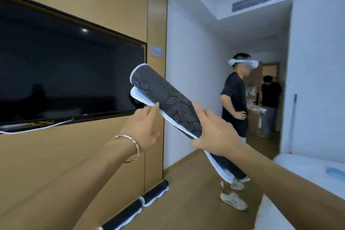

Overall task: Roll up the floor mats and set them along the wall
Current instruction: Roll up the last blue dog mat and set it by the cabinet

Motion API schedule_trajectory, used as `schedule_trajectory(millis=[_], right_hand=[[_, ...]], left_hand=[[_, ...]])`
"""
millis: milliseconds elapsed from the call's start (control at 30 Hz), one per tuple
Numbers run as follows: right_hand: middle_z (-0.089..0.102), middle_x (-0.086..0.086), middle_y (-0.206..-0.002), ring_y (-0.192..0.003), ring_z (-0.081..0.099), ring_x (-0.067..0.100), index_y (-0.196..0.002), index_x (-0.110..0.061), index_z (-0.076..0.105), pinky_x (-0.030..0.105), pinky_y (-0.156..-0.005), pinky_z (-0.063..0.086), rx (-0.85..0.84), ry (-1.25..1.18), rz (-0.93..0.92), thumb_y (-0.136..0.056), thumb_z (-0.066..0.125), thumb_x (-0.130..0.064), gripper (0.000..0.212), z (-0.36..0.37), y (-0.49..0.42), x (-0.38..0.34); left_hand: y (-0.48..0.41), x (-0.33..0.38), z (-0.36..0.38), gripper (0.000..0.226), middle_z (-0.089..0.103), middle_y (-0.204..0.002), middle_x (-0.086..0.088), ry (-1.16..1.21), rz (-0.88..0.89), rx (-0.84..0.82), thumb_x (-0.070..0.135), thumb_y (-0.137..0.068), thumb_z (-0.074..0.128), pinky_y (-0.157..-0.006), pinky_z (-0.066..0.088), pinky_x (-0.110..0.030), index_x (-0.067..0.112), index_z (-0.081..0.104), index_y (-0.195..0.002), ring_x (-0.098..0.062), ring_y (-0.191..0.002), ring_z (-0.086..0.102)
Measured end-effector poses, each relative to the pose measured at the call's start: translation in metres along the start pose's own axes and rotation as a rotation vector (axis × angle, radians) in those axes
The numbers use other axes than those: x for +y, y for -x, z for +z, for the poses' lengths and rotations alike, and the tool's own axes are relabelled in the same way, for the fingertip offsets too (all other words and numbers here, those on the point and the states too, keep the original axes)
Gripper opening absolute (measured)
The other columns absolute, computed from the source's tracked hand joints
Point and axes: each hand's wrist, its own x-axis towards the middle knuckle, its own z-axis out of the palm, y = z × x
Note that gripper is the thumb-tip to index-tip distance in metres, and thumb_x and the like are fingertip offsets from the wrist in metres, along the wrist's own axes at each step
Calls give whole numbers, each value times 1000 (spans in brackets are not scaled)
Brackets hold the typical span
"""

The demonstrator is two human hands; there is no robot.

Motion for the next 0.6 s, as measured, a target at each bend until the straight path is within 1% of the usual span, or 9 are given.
schedule_trajectory(millis=[33,100,167,233,300,367,433,533,600], right_hand=[[43,3,-124,-106,51,28,-148,-32,-1,36,-71,43,2,-15,20,-68,66,-40,104,-8,8,8],[42,2,-119,-103,51,27,-145,-33,6,40,-74,49,7,-52,35,-63,66,-40,102,-18,26,17],[40,0,-115,-87,55,25,-141,-36,12,43,-73,52,-14,-130,45,-59,66,-41,98,-24,42,17],[43,-2,-110,-86,55,22,-141,-40,10,43,-75,51,-71,-173,68,-61,67,-41,98,-26,55,11],[47,-2,-111,-91,54,21,-144,-40,7,39,-76,49,-131,-163,54,-66,68,-38,99,-25,63,1],[46,-2,-111,-89,52,20,-146,-38,6,32,-67,43,-159,-122,-9,-69,68,-36,99,-24,64,-12],[46,-2,-115,-88,52,20,-147,-37,5,30,-63,37,-182,-64,-101,-68,69,-37,101,-21,60,-27],[47,-1,-121,-94,54,22,-146,-37,5,32,-68,42,-211,-35,-208,-66,70,-37,103,-16,50,-46],[45,-3,-126,-100,53,21,-146,-39,4,34,-74,47,-219,1,-288,-66,70,-36,104,-10,42,-59]], left_hand=[[2,9,3,81,31,-144,-1,-41,94,38,29,-88,57,-106,28,-30,19,6,-151,-21,-130,29],[7,23,8,93,27,-145,-2,-60,205,106,29,-85,61,-108,25,-28,22,-6,-150,-20,-132,27],[15,29,16,105,28,-142,-5,-94,256,147,28,-78,69,-107,28,-30,24,-8,-150,-22,-130,30],[20,28,19,117,33,-134,-9,-171,301,173,29,-68,79,-103,36,-34,28,-7,-148,-25,-123,38],[25,21,13,121,39,-126,-11,-195,301,205,27,-59,85,-95,45,-37,28,-1,-145,-27,-113,45],[30,10,3,119,43,-125,-14,-250,303,289,26,-50,89,-86,51,-43,21,16,-144,-30,-113,48],[36,-4,-9,115,46,-126,-15,-374,267,325,38,-45,88,-78,51,-48,17,29,-141,-33,-117,48],[50,-28,-27,107,52,-125,-16,-542,242,264,55,-43,82,-91,40,-59,15,40,-133,-35,-118,52],[61,-45,-35,88,56,-123,-13,-621,281,204,65,-52,66,-97,36,-59,12,49,-121,-33,-118,53]])
